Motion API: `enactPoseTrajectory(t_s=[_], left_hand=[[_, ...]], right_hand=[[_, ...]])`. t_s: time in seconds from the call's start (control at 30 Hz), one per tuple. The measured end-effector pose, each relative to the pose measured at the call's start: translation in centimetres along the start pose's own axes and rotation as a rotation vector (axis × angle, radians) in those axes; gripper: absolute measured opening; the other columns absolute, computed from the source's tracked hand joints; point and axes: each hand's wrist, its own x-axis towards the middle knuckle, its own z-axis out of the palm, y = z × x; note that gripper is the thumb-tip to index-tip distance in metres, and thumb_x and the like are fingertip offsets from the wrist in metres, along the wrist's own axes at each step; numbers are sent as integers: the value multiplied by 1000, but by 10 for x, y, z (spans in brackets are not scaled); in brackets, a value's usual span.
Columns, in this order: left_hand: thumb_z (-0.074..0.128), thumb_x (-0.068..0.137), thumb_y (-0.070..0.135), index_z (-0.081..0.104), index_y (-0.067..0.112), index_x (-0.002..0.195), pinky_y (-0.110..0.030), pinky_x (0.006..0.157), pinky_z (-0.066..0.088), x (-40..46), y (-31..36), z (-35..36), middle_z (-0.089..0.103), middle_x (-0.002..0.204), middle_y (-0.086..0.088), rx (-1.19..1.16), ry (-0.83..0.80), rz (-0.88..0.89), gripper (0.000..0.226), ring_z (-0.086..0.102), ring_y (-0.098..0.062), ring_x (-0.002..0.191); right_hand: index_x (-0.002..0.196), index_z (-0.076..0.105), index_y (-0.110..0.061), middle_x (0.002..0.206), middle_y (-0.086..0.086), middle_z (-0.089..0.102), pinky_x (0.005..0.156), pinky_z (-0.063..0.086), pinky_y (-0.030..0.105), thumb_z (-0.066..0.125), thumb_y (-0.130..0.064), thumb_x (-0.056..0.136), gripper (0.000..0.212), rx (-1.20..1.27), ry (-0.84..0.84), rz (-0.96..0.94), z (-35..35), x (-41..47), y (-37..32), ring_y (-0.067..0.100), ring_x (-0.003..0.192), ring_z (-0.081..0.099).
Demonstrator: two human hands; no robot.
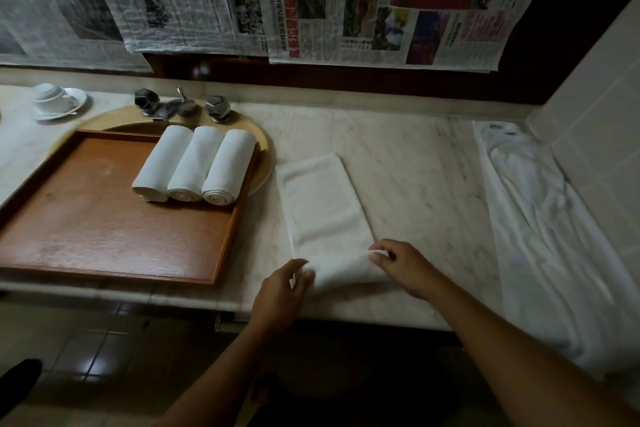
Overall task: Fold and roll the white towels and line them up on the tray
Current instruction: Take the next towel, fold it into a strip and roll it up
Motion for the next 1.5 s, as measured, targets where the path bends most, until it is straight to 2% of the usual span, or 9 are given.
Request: enactPoseTrajectory(t_s=[0.13, 0.23, 0.4, 0.57, 0.77, 1.07, 1.17, 1.3, 1.5], left_hand=[[59, 93, 53, 65, 31, 122, -32, 84, 50, 15, 7, -9, 70, 113, 3, 67, -44, -47, 36, 64, -14, 104], [64, 87, 57, 59, 40, 115, -40, 92, 47, 12, 15, -12, 56, 118, 12, 205, 90, -51, 32, 54, -14, 108], [61, 92, 37, 69, 34, 91, -35, 77, 31, -4, 10, 3, 66, 105, 14, 479, 272, 300, 9, 58, -22, 98], [51, 94, 57, 59, 32, 120, -35, 77, 42, -14, -5, 5, 62, 126, 12, 571, 175, 361, 37, 60, -16, 97], [63, 93, 48, 57, 30, 118, -19, 57, 34, -19, 6, 4, 58, 85, 7, 71, 38, 72, 31, 51, -6, 70], [57, 95, 51, 70, 25, 111, -33, 80, 48, 21, 9, -14, 70, 104, 0, -15, -53, -83, 33, 65, -21, 100], [57, 94, 54, 65, 31, 109, -33, 80, 45, 20, 21, -20, 64, 101, 11, 201, 69, 13, 29, 60, -15, 96], [56, 95, 37, 69, 29, 90, -36, 69, 39, 6, 14, -6, 67, 96, 9, 524, 250, 369, 16, 56, -21, 82], [40, 98, 56, 56, 32, 125, -35, 71, 42, -9, -6, -5, 61, 124, 15, 593, 151, 400, 39, 61, -19, 85]], right_hand=[[93, 59, -37, 91, -14, 60, 90, 47, 38, 64, -60, 79, 27, -144, 91, 92, 0, 14, -5, 17, 94, 58], [88, 56, -33, 97, -14, 52, 81, 29, 34, 67, -49, 85, 20, -330, 262, 18, 3, 10, -11, 14, 95, 40], [85, 65, -28, 100, -14, 66, 73, 28, 33, 49, -44, 87, 23, -488, 447, -287, 22, -9, 2, 22, 89, 51], [128, 52, -44, 124, -6, 59, 96, 41, 32, 54, -60, 77, 54, -222, 192, -126, 25, -24, 28, 17, 108, 53], [109, 60, -31, 100, -7, 67, 79, 52, 29, 71, -26, 88, 24, 28, 75, -70, 8, -23, 8, 11, 90, 63], [106, 61, -22, 98, -1, 61, 73, 47, 28, 69, -33, 90, 21, 50, 5, 136, 0, 16, -11, 18, 89, 61], [99, 56, -32, 100, -9, 56, 81, 43, 33, 69, -43, 86, 22, -193, 114, 122, -2, 15, -18, 18, 96, 54], [86, 60, -30, 103, -14, 56, 78, 25, 33, 60, -36, 93, 9, -413, 285, -170, 12, -3, -15, 20, 99, 46], [132, 54, -41, 135, -10, 51, 102, 32, 32, 58, -48, 92, 41, -250, 142, -101, 19, -20, 15, 17, 116, 45]])
